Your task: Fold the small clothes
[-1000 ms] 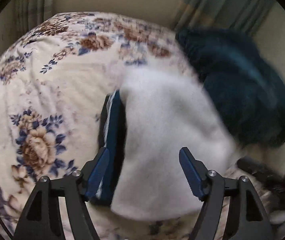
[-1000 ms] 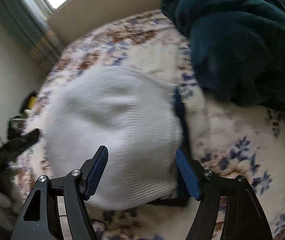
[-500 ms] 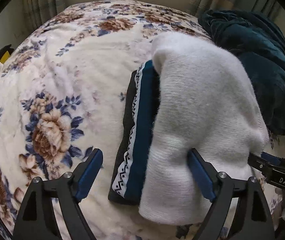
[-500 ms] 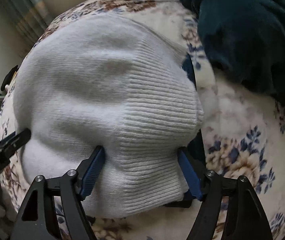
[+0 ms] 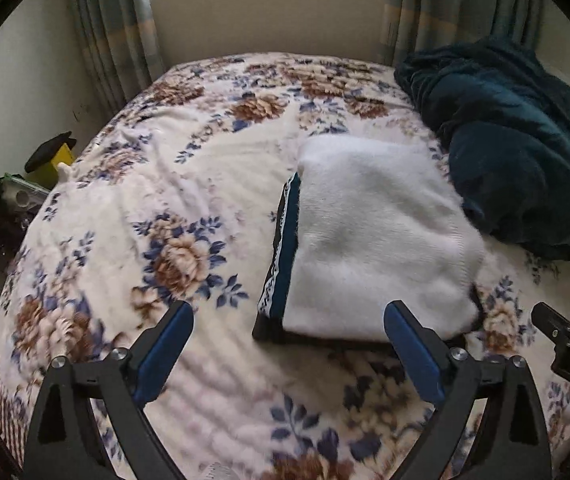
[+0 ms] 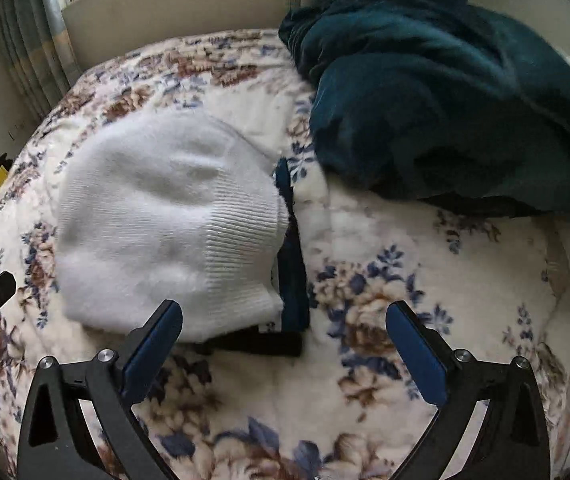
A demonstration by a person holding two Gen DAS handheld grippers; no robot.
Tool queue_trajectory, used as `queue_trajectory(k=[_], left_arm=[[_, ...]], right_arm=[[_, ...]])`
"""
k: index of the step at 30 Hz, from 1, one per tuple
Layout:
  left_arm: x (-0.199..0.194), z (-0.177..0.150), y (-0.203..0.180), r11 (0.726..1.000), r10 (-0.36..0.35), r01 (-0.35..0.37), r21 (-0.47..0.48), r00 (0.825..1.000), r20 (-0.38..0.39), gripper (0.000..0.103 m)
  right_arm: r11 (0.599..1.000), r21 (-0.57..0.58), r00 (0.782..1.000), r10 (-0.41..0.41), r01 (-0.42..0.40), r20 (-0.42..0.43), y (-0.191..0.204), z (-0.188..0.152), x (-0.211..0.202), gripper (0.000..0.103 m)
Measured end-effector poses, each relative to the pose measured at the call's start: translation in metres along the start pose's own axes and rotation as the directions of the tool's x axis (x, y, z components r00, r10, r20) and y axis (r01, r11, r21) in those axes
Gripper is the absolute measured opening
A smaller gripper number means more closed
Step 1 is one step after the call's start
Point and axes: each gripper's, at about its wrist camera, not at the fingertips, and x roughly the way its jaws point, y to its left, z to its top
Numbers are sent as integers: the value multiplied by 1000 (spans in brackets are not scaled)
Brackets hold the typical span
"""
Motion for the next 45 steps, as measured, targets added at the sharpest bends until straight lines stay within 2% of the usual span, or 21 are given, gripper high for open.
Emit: queue_trajectory(k=[7,11,14,22,26,36,41,45], left_arm=[[-98,-13,-8,1000,-3,3,5,998,66,98],[-161,-25,-11,1000,3,-4,11,993,117,98],[-211,-37,-11,1000,-2,0,11,988,152,98],[-309,-73,-7,1000,-8,6,9,977,212,98],[-350,-87,-1,1000,-16,17,-2,975,221,98],[-430,-104,14,1000,-25,24,6,971,237,98],[-454,-111,19,1000,-23,21,12,968,251,98],[-467,-114,22,1000,-23,21,11,963,267,98]], right_arm=[[1000,-13,998,11,-10,68,-6,-22,-103,103],[1000,-24,991,16,-13,129,-13,-41,-176,103],[1000,-19,988,24,-21,156,-21,-56,-229,103],[1000,-24,971,17,-12,239,-41,-97,-355,103],[999,-46,956,9,5,294,-46,-119,-419,103],[998,-52,934,-3,23,358,-53,-156,-543,103],[999,-42,927,25,-10,373,-52,-165,-586,103],[999,-44,925,42,-28,377,-49,-172,-606,103]])
